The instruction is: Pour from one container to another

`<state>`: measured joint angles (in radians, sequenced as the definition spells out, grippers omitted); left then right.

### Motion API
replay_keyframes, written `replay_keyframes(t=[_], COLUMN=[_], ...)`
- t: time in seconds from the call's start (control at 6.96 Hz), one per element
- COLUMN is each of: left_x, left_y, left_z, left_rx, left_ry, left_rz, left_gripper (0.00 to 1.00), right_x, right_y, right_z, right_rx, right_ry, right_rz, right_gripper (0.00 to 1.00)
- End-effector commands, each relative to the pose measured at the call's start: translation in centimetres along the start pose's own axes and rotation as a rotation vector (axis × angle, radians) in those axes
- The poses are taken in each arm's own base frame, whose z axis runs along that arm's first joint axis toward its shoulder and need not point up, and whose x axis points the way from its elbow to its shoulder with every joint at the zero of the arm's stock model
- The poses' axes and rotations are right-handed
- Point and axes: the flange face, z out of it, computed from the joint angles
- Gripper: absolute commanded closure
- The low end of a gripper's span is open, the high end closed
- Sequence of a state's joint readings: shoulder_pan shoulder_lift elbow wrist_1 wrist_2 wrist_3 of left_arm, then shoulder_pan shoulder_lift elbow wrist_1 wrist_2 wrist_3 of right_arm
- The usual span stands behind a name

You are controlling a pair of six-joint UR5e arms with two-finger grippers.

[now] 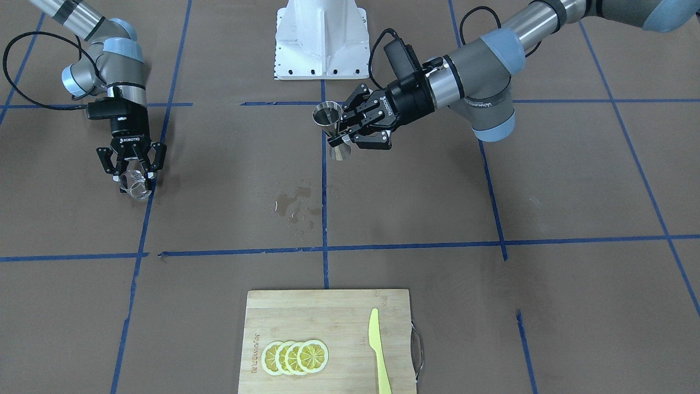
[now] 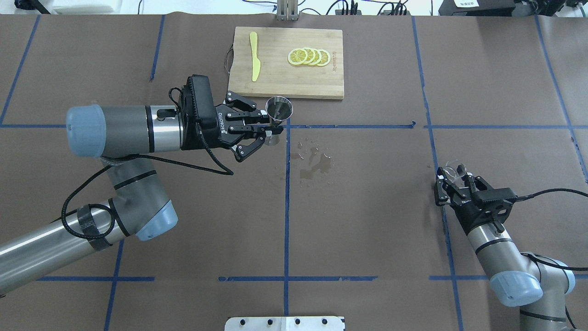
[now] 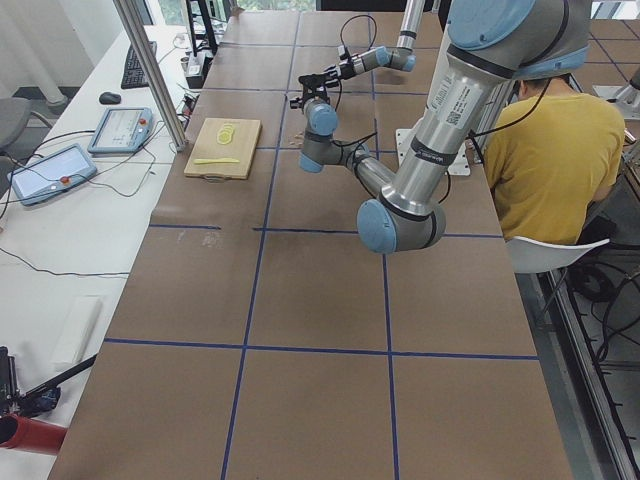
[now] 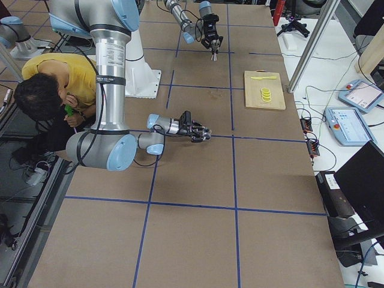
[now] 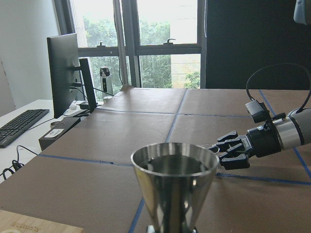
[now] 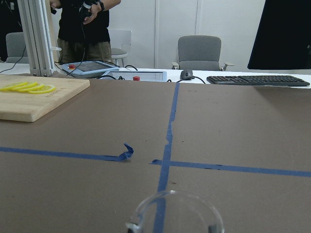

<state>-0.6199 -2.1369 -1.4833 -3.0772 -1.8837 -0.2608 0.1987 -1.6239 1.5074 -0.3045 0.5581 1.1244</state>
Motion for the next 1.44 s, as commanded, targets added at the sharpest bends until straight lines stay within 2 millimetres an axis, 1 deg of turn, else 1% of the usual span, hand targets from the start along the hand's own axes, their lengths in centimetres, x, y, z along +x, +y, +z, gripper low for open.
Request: replay_keyframes(t=[0.0,0.14,0.29,0.43,0.57,0.72,0.86,1.01,1.15,1.29], left_x=[-0.1,-0.2,-0.2,-0.2,-0.3,-0.2,-0.3,-0.3,-0.2,-0.2], left_y=[-0.1,-0.1,-0.1,-0.1,-0.2,-0.2,-0.2,-0.2,-0.2,-0.2], left_z=[0.0,-0.1,-0.1,0.0,-0.1,0.0,-0.1,-0.1,0.0,-0.1], left_rx=[0.002,0.001,0.0,0.001,0.001,0.002,0.001,0.001,0.002,0.002], left_ry=[-0.001,-0.004,-0.003,-0.004,-0.006,-0.004,-0.006,-0.006,-0.005,-0.005], left_rz=[0.001,0.001,0.001,0.001,0.002,0.002,0.002,0.002,0.002,0.002], left_gripper=[1.0,1.0,1.0,1.0,1.0,1.0,1.0,1.0,1.0,1.0], right_x=[-0.2,-0.2,-0.2,-0.5,-0.4,-0.7,-1.9,-2.8,-3.6,-2.8], right_y=[0.2,0.2,0.2,0.2,0.2,-0.5,-2.1,-4.7,-7.8,-9.4], right_z=[-0.2,-0.2,-0.2,-0.2,-0.2,-0.2,-0.7,-1.6,-1.8,-0.4], right_rx=[0.002,0.001,0.001,0.002,0.001,0.034,0.073,0.107,0.135,0.108], right_ry=[-0.002,-0.003,-0.003,-0.005,-0.007,0.002,-0.011,-0.051,-0.064,-0.074], right_rz=[-0.002,-0.003,-0.003,0.001,-0.011,-0.013,-0.02,-0.036,-0.044,-0.062], right_gripper=[0.37,0.32,0.31,0.0,0.0,0.0,0.0,0.0,0.0,0.0])
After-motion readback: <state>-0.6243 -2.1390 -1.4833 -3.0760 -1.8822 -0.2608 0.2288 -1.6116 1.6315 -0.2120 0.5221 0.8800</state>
